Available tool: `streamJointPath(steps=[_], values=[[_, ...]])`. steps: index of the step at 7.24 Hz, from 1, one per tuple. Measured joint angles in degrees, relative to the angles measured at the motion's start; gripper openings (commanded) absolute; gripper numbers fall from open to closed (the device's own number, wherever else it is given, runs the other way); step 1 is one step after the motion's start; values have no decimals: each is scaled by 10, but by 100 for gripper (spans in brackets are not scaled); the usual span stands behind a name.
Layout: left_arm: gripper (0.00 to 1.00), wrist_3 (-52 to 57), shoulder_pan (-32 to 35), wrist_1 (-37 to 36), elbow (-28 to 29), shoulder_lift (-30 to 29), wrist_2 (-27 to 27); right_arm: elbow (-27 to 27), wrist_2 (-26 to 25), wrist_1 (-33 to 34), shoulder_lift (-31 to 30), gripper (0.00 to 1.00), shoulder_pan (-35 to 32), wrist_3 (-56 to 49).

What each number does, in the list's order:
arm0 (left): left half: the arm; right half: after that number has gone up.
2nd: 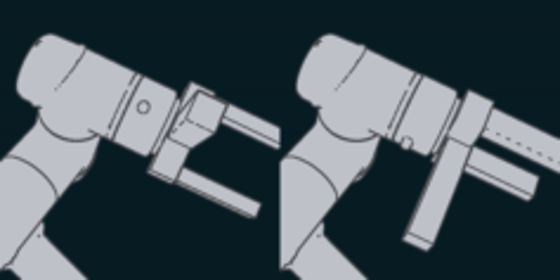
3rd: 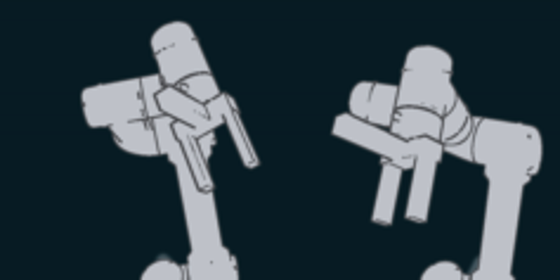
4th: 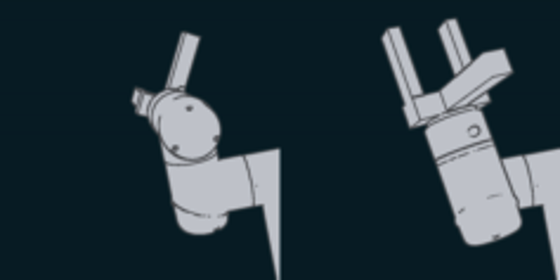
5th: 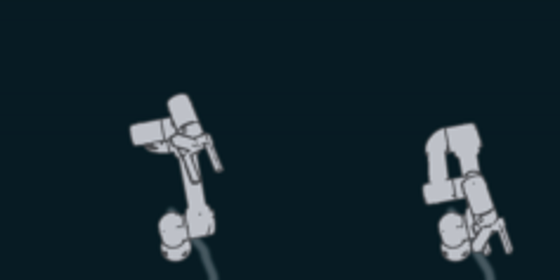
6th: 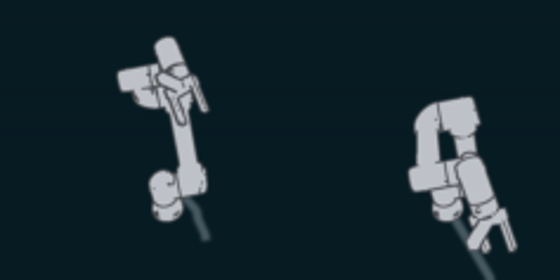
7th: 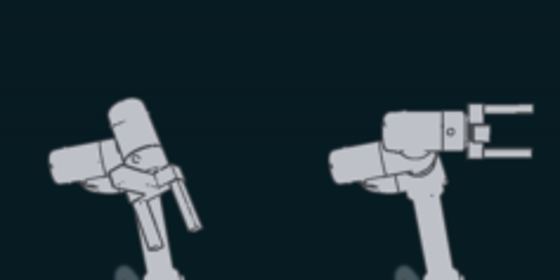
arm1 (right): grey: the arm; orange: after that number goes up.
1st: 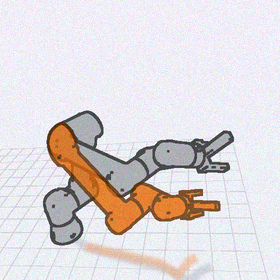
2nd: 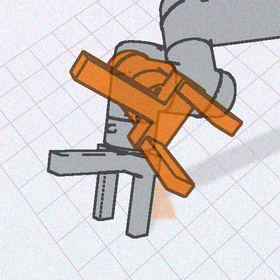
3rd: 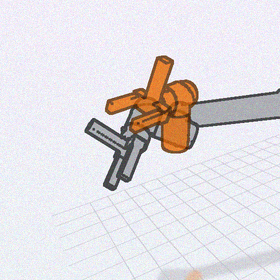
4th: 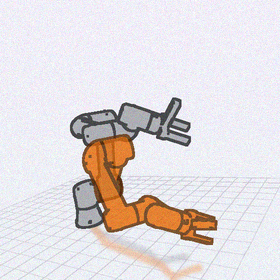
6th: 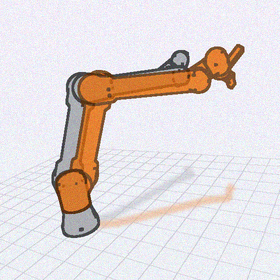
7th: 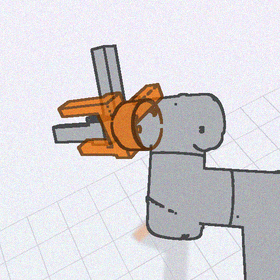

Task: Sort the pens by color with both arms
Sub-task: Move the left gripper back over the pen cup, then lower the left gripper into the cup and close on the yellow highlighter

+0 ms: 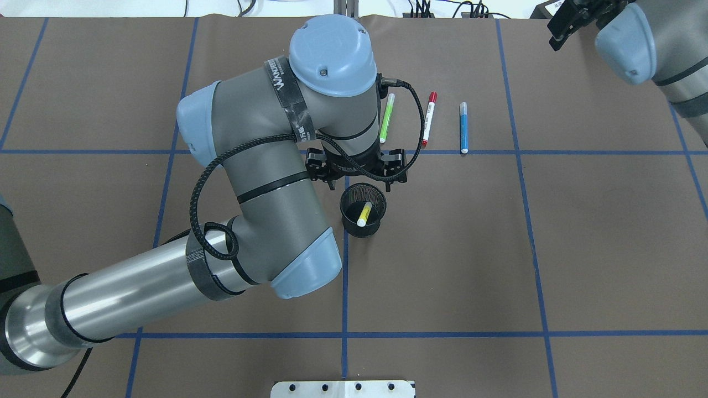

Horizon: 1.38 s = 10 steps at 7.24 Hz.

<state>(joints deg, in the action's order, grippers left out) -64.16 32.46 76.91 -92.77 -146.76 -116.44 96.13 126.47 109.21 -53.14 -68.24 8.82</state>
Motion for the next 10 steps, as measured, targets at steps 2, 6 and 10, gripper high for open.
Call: streamJointPath(steps=[2,6,10], values=[[90,-1,-2,-11,28,2,-27,1,-1,0,-1,100,0,0],[54,0,-1,-1,103,-26,-32,1,-2,0,-3,100,0,-2],[53,0,-3,10,129,-32,-51,1,-2,0,-4,100,1,-4]])
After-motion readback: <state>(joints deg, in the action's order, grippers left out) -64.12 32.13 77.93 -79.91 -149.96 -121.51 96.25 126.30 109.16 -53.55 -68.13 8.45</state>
